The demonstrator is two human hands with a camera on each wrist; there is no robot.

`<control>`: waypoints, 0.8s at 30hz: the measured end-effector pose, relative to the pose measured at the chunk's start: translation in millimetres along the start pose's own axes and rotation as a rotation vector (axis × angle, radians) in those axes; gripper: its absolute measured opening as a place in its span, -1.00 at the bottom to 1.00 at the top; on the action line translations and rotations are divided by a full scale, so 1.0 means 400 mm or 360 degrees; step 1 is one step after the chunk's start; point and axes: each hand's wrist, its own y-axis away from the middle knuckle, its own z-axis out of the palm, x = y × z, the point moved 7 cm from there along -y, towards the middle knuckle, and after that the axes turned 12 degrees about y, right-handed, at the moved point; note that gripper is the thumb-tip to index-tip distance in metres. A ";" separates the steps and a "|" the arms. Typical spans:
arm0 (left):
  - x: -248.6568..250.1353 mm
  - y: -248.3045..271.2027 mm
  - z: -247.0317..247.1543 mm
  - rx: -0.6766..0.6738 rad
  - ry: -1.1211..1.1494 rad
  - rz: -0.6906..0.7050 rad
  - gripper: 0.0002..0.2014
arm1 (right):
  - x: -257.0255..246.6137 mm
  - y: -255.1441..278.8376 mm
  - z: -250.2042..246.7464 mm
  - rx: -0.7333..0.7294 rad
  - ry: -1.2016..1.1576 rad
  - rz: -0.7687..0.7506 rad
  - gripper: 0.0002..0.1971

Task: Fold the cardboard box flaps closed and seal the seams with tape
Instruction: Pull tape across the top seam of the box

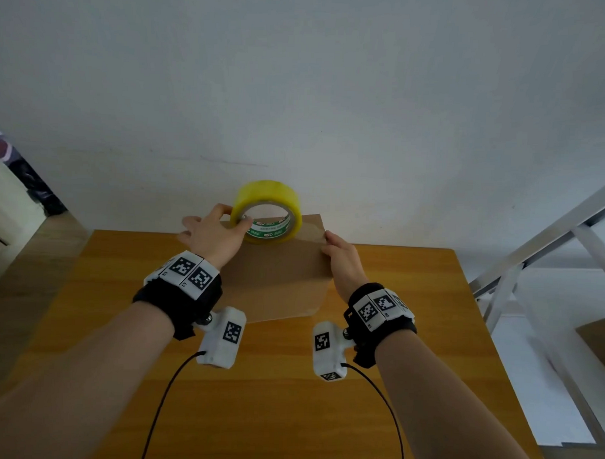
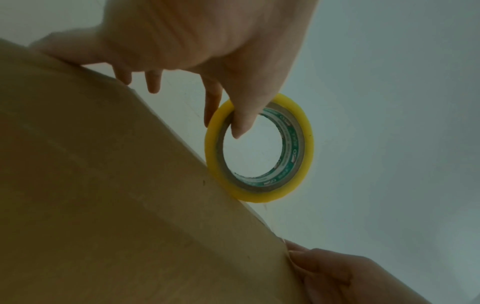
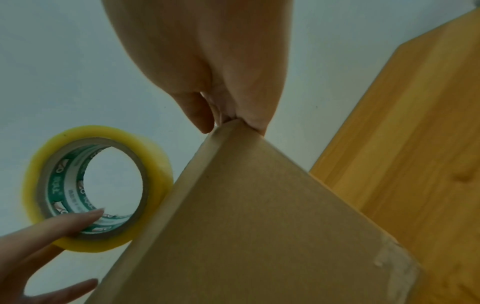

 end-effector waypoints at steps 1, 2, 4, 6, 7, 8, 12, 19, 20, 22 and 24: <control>0.002 0.002 0.000 0.0003 -0.0004 0.0015 -0.57 | 0.002 0.000 0.005 -0.0018 0.0001 -0.0008 -0.59; 0.004 0.002 0.000 0.0006 -0.0014 0.0032 -0.55 | 0.001 0.000 0.007 -0.0028 0.0011 -0.0019 -0.57; 0.005 0.003 0.000 0.0011 -0.0045 0.0049 -0.52 | 0.001 -0.001 0.010 -0.0035 0.0044 -0.0030 -0.52; 0.006 0.004 -0.001 0.0019 -0.0071 0.0064 -0.49 | 0.006 -0.002 0.017 -0.0065 0.0139 -0.0049 -0.48; 0.007 0.005 -0.003 0.0024 -0.0081 0.0072 -0.49 | 0.010 -0.003 0.022 -0.0090 0.0218 -0.0069 -0.45; 0.007 0.006 -0.004 0.0028 -0.0091 0.0080 -0.48 | 0.012 -0.003 0.028 -0.0124 0.0315 -0.0098 -0.40; 0.008 0.007 -0.002 0.0016 -0.0117 0.0111 -0.46 | 0.004 0.000 0.050 -0.0163 0.0879 -0.0301 -0.36; 0.004 0.006 0.003 -0.0025 -0.0057 0.0168 -0.51 | 0.002 0.011 0.063 -0.0139 0.1175 -0.0397 -0.32; 0.005 0.006 0.001 -0.0028 -0.0054 0.0189 -0.52 | 0.002 0.011 0.064 -0.0143 0.1183 -0.0400 -0.32; 0.012 0.008 -0.003 -0.0026 -0.0034 0.0245 -0.54 | 0.001 0.010 0.065 -0.0150 0.1199 -0.0392 -0.31; 0.015 0.010 -0.004 -0.0027 -0.0015 0.0288 -0.54 | 0.001 0.010 0.065 -0.0161 0.1208 -0.0381 -0.30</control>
